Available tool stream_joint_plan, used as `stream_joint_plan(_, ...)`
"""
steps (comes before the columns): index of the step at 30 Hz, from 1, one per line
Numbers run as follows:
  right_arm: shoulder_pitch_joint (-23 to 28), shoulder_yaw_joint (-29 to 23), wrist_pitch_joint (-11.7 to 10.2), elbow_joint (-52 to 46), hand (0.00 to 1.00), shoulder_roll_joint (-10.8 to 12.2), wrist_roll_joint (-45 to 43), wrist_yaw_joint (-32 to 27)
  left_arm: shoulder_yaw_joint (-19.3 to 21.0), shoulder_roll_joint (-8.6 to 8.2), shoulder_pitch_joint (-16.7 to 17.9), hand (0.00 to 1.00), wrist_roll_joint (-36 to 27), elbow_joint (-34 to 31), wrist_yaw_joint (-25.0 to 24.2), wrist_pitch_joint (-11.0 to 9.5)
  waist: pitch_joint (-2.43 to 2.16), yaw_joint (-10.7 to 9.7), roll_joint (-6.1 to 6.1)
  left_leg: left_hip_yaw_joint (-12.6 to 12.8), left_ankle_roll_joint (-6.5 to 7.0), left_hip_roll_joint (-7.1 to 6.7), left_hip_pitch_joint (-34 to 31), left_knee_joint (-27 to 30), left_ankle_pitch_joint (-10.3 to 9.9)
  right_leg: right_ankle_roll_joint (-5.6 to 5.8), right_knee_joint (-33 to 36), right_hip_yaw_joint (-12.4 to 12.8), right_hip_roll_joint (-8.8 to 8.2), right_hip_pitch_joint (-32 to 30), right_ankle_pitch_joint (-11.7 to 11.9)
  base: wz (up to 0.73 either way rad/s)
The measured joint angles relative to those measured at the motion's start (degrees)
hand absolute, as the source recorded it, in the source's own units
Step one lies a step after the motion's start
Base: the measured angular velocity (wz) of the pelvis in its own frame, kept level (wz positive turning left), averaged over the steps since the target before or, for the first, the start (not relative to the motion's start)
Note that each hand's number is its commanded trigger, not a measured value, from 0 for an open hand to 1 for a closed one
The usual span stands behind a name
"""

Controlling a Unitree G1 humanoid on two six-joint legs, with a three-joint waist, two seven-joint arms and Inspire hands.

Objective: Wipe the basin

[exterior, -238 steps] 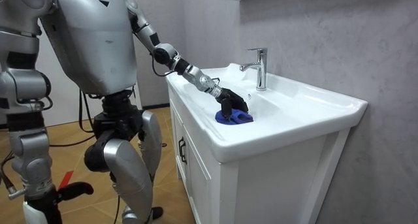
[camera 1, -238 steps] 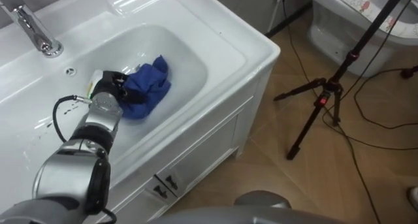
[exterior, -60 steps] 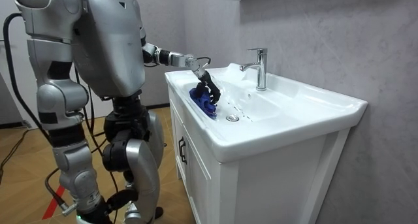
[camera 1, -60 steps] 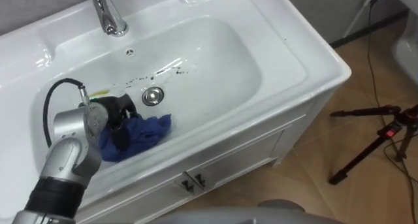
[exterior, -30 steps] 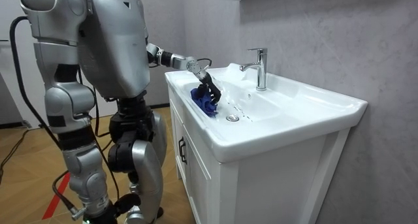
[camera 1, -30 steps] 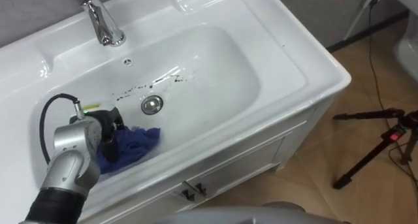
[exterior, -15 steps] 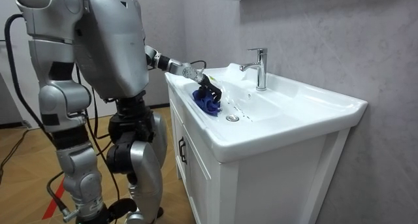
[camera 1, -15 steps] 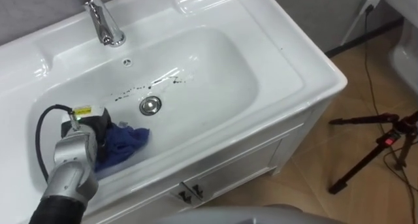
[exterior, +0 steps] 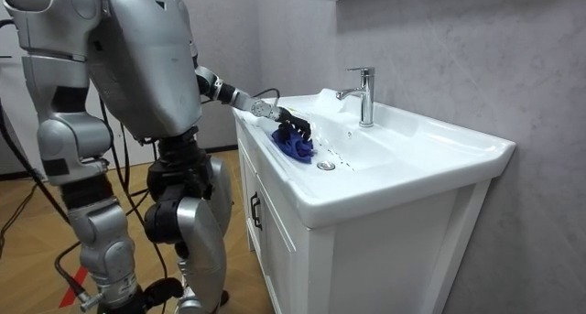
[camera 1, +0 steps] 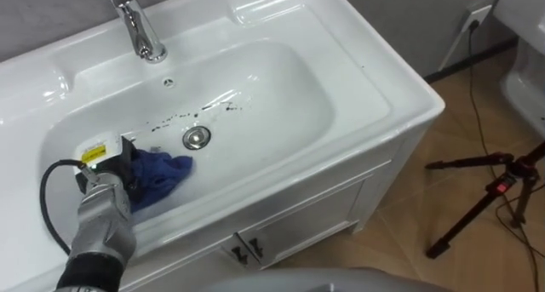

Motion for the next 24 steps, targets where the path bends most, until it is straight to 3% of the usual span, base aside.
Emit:
stream_joint_plan(8,0.1,2.3,0.0,-0.3,0.0,1.5,-0.8,0.0,0.0,-0.62,-1.4,1.0,-4.9,2.0,3.5,-0.3,-0.04,-0.1,-0.57,0.2,0.0,-0.14,-0.3,-0.1,0.0,0.33,-0.3,-0.2,-0.23,0.0,0.3,0.01)
stream_joint_plan(12,0.1,2.4,0.0,-0.7,0.0,2.1,-0.8,0.0,-0.1,-1.91,-2.7,1.0,-5.7,2.8,5.3,-0.6,-0.04,0.0,-0.56,0.2,0.11,-0.58,-1.1,-0.2,0.1,0.79,-0.3,-0.9,-0.84,-0.8,0.7,0.1)
stream_joint_plan(24,0.0,2.8,0.0,-1.8,0.0,2.3,-0.6,0.8,-0.6,-2.05,-4.6,1.0,-12.5,3.7,5.4,-1.3,-0.04,-0.3,-0.56,0.1,0.38,-1.51,-2.0,-0.2,0.2,1.85,-0.4,-0.6,-1.71,-1.9,1.4,0.0)
